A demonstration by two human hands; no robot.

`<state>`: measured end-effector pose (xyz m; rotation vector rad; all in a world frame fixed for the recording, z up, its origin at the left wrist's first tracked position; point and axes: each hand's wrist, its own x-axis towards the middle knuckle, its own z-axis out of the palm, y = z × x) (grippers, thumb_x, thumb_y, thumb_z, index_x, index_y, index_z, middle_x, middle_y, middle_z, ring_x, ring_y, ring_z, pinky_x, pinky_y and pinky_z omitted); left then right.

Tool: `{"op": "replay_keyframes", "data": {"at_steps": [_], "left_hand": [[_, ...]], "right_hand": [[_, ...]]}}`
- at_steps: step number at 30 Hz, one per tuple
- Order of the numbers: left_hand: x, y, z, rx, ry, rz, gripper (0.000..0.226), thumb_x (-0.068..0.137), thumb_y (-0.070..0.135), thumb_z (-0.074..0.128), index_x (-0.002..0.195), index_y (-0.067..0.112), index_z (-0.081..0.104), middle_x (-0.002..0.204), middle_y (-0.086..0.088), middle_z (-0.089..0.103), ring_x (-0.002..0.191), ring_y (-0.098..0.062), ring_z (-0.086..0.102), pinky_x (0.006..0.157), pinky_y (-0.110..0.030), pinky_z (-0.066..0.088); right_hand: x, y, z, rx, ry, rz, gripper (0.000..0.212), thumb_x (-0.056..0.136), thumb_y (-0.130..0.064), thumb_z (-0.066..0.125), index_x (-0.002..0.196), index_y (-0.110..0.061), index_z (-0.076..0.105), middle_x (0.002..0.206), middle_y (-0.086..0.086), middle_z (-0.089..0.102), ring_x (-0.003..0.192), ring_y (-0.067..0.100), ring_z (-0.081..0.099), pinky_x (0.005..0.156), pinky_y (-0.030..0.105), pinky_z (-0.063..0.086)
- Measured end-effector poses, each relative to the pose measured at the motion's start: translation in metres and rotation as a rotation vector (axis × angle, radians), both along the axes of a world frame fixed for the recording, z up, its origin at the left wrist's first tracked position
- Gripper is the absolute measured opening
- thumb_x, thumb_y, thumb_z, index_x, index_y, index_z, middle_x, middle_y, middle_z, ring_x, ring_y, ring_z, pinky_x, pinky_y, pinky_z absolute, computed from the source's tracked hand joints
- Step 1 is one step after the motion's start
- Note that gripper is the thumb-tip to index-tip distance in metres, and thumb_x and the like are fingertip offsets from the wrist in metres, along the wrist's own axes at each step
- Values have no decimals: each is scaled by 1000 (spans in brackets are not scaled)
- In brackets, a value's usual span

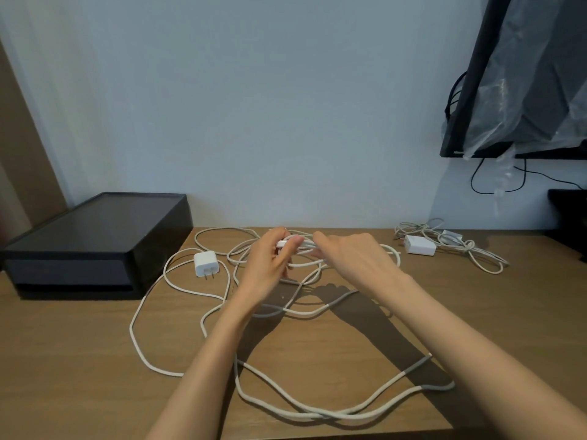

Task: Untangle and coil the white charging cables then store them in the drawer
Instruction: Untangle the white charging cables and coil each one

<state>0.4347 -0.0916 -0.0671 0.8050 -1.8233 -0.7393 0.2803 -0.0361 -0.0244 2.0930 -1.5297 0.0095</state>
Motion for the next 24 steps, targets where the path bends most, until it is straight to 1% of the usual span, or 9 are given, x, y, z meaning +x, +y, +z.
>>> {"op": "replay_keyframes", "data": {"at_steps": [3, 6, 9, 12, 15, 18, 21, 22, 24], "left_hand": [[1, 2, 2, 3, 50, -17, 21, 94, 24, 52, 78, 10, 52, 63, -2, 51, 45, -6, 51, 45, -17, 42], [3, 1, 4, 5, 52, 6, 20, 95, 25, 51, 79, 13, 51, 66, -4, 52, 46, -6, 50, 44, -17, 42], [6, -1, 5, 13, 70, 25, 27, 96, 23, 50, 86, -2, 52, 65, -9, 50, 45, -8, 44, 43, -17, 38], [10, -6, 6, 28, 124, 59, 31, 96, 22, 50, 90, -8, 50, 70, -16, 50, 51, -14, 44, 42, -17, 37], [10, -6, 8, 21, 153, 63, 25, 95, 22, 52, 84, 0, 52, 70, -10, 54, 51, -9, 50, 46, -18, 45], [5, -1, 12, 55, 258, -2, 20, 94, 28, 49, 89, 9, 53, 77, -7, 59, 57, -7, 57, 53, -23, 51], [1, 0, 14, 223, 379, -100, 54, 90, 49, 27, 118, 9, 51, 107, -1, 62, 82, -9, 63, 65, -24, 56], [-1, -1, 12, 259, 359, -116, 56, 92, 48, 22, 124, 10, 49, 115, -1, 60, 93, -11, 63, 71, -23, 56], [-4, 1, 5, 217, 219, -137, 41, 100, 34, 29, 127, 11, 49, 122, 1, 60, 108, -11, 59, 82, -19, 52]], "right_hand": [[-3, 1, 1, 13, -58, 33, 33, 103, -40, 26, 114, -12, 40, 105, 2, 63, 86, 27, 63, 52, 31, 31], [-3, 2, 1, 21, -74, 46, 31, 101, -42, 34, 111, -13, 39, 106, 2, 63, 86, 28, 62, 57, 33, 34], [-2, 2, 2, 20, -96, 40, 42, 96, -51, 38, 109, -11, 43, 101, 1, 63, 84, 28, 62, 47, 33, 26], [-9, 1, 2, -57, -63, 39, 42, 94, -55, 35, 96, -15, 46, 79, -4, 56, 64, 20, 55, 42, 28, 21], [-14, 5, -2, -160, -88, 85, 35, 94, -50, 35, 83, -18, 42, 63, -5, 55, 45, 21, 38, 38, 24, 10], [-22, 8, -11, -25, -389, 90, 29, 99, -45, 32, 87, -19, 36, 67, -8, 47, 53, 21, 39, 44, 30, 22], [-29, 12, -8, 21, -921, 141, 29, 102, -33, 36, 77, -19, 41, 59, -10, 41, 46, 4, 36, 45, 20, 24], [-33, 12, -6, 22, -1117, 150, 30, 102, -30, 37, 74, -19, 41, 58, -9, 39, 44, 2, 34, 45, 17, 26], [-39, 11, -2, 60, -1472, 147, 33, 102, -32, 36, 74, -16, 39, 55, -9, 35, 42, 1, 29, 43, 17, 26]]}}
